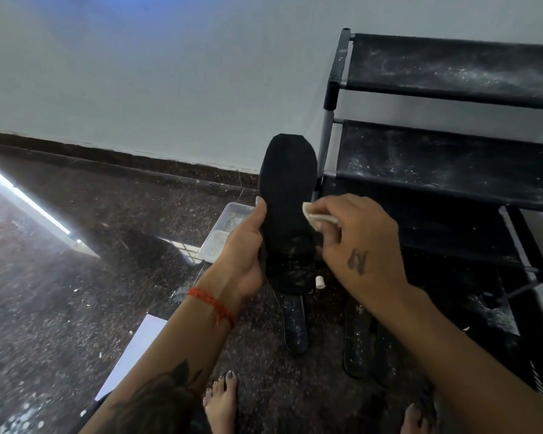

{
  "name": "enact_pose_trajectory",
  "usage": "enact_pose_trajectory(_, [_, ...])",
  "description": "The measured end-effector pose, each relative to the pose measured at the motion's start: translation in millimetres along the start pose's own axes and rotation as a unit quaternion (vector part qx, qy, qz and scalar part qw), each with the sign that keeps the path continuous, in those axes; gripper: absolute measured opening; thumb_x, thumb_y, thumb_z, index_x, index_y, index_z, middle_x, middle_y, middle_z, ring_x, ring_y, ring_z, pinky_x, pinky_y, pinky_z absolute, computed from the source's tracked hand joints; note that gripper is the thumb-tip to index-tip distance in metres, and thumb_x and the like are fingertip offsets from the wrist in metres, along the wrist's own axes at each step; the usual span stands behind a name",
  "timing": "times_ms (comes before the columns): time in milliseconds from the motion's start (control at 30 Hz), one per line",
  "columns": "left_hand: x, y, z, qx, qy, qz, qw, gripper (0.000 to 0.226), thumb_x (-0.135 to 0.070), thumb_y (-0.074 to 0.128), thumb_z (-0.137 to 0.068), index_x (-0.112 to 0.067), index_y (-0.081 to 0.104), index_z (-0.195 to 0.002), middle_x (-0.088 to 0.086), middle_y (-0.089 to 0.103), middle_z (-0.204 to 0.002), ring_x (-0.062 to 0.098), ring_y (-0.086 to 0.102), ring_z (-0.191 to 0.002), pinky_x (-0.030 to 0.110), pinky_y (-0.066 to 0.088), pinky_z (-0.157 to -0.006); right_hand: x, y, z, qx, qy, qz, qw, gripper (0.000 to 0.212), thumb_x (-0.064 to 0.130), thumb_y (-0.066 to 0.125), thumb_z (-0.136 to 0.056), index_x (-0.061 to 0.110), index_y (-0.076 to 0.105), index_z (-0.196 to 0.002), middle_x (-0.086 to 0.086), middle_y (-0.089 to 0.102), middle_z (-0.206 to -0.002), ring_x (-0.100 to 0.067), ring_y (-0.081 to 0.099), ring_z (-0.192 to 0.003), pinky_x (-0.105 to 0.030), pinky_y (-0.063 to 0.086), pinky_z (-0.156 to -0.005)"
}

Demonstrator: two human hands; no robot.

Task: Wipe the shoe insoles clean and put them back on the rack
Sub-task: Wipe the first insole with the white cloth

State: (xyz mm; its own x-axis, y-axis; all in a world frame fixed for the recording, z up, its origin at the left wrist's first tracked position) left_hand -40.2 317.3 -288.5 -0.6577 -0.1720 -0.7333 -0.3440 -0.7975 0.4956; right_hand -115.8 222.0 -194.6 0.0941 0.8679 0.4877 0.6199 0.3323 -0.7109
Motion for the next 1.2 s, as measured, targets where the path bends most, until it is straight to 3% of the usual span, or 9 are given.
enact_pose_trajectory(67, [0, 1, 2, -0.005, -0.003, 0.007, 1.000, 0.056, -0.046, 0.030, -0.099, -0.003, 0.057, -0.123, 0.016, 0.063, -0.118, 0.025, 0.061, -0.102, 0.034, 0.048, -0.091, 14, 7, 5, 0.007, -0.022, -0.081, 0.996, 0.021, 0.002, 0.065, -0.079, 0.014, 0.069, -0.095, 0.001, 0.067, -0.090, -0.011, 0.059, -0.084, -0.017, 0.043, -0.073])
enact_pose_trajectory(200, [5, 0, 1, -0.004, -0.017, 0.009, 1.000, 0.062, -0.048, 0.031, -0.099, 0.002, 0.056, -0.126, 0.020, 0.059, -0.127, 0.028, 0.056, -0.119, 0.036, 0.042, -0.104, 41, 35, 17, 0.099, -0.096, -0.084, 0.987, 0.021, 0.005, 0.056, -0.080, 0.012, 0.070, -0.093, -0.004, 0.067, -0.084, -0.023, 0.061, -0.078, -0.035, 0.050, -0.068])
enact_pose_trajectory(333, [4, 0, 1, 0.003, -0.009, 0.002, 1.000, 0.056, -0.046, 0.028, -0.100, -0.004, 0.062, -0.115, 0.013, 0.069, -0.108, 0.022, 0.067, -0.093, 0.032, 0.054, -0.083, 14, 39, 9, 0.173, -0.061, 0.007, 0.983, 0.013, 0.011, 0.062, -0.082, 0.015, 0.074, -0.086, -0.003, 0.068, -0.082, -0.023, 0.061, -0.079, -0.034, 0.050, -0.070])
enact_pose_trajectory(433, [4, 3, 3, 0.002, -0.009, 0.002, 1.000, 0.056, -0.046, 0.028, -0.100, -0.005, 0.058, -0.124, 0.016, 0.066, -0.115, 0.027, 0.067, -0.092, 0.037, 0.060, -0.069, -9, 21, -2, 0.126, -0.010, 0.064, 0.990, 0.018, 0.009, 0.068, -0.077, 0.017, 0.073, -0.092, -0.002, 0.067, -0.087, -0.020, 0.061, -0.084, -0.028, 0.048, -0.073])
enact_pose_trajectory(533, [2, 6, 4, 0.007, -0.008, 0.013, 1.000, 0.055, -0.045, 0.028, -0.100, -0.005, 0.058, -0.123, 0.016, 0.067, -0.112, 0.024, 0.069, -0.087, 0.037, 0.060, -0.066, 2, 4, -4, 0.036, -0.013, -0.055, 0.998, 0.022, -0.002, 0.065, -0.075, 0.013, 0.070, -0.091, -0.002, 0.067, -0.087, -0.019, 0.062, -0.080, -0.035, 0.053, -0.069])
enact_pose_trajectory(733, [6, 0, 3, -0.004, -0.012, -0.009, 1.000, 0.055, -0.046, 0.031, -0.099, -0.003, 0.060, -0.119, 0.016, 0.062, -0.125, 0.024, 0.062, -0.105, 0.032, 0.048, -0.094, 32, 42, 13, 0.141, -0.093, -0.040, 0.985, 0.030, -0.005, 0.062, -0.074, 0.013, 0.070, -0.096, -0.003, 0.066, -0.089, -0.025, 0.059, -0.083, -0.034, 0.050, -0.069])
enact_pose_trajectory(933, [4, 4, 3, 0.015, -0.013, -0.023, 1.000, 0.059, -0.049, 0.027, -0.099, -0.005, 0.060, -0.119, 0.016, 0.069, -0.107, 0.026, 0.069, -0.085, 0.036, 0.058, -0.073, -3, 20, -3, 0.115, -0.020, 0.115, 0.987, 0.019, 0.008, 0.069, -0.074, 0.015, 0.072, -0.090, -0.001, 0.066, -0.084, -0.021, 0.056, -0.079, -0.026, 0.038, -0.066])
enact_pose_trajectory(1033, [2, 8, 4, 0.025, -0.009, -0.006, 1.000, 0.057, -0.048, 0.027, -0.099, -0.006, 0.063, -0.112, 0.014, 0.070, -0.102, 0.023, 0.069, -0.084, 0.033, 0.058, -0.075, 9, 5, -3, 0.019, -0.035, 0.016, 0.999, 0.022, 0.002, 0.062, -0.073, 0.015, 0.072, -0.088, 0.001, 0.069, -0.081, -0.020, 0.056, -0.080, -0.031, 0.044, -0.069])
enact_pose_trajectory(1200, [6, 5, 2, 0.017, -0.011, -0.002, 1.000, 0.057, -0.047, 0.030, -0.100, -0.001, 0.061, -0.117, 0.016, 0.064, -0.119, 0.024, 0.062, -0.106, 0.031, 0.047, -0.095, 36, 38, 11, 0.115, -0.089, -0.087, 0.985, 0.027, -0.006, 0.062, -0.076, 0.011, 0.070, -0.096, -0.004, 0.067, -0.089, -0.022, 0.061, -0.082, -0.030, 0.049, -0.075])
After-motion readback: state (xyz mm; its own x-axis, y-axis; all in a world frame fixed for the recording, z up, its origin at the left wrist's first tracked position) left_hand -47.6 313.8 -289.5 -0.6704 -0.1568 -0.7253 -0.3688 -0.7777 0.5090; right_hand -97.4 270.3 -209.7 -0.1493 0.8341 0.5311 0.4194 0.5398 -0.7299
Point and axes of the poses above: each hand's wrist, its own z-axis away from the middle knuckle, its own y-axis out of the palm, x = y × z, the point moved 9 cm from there along -z, towards the middle knuckle
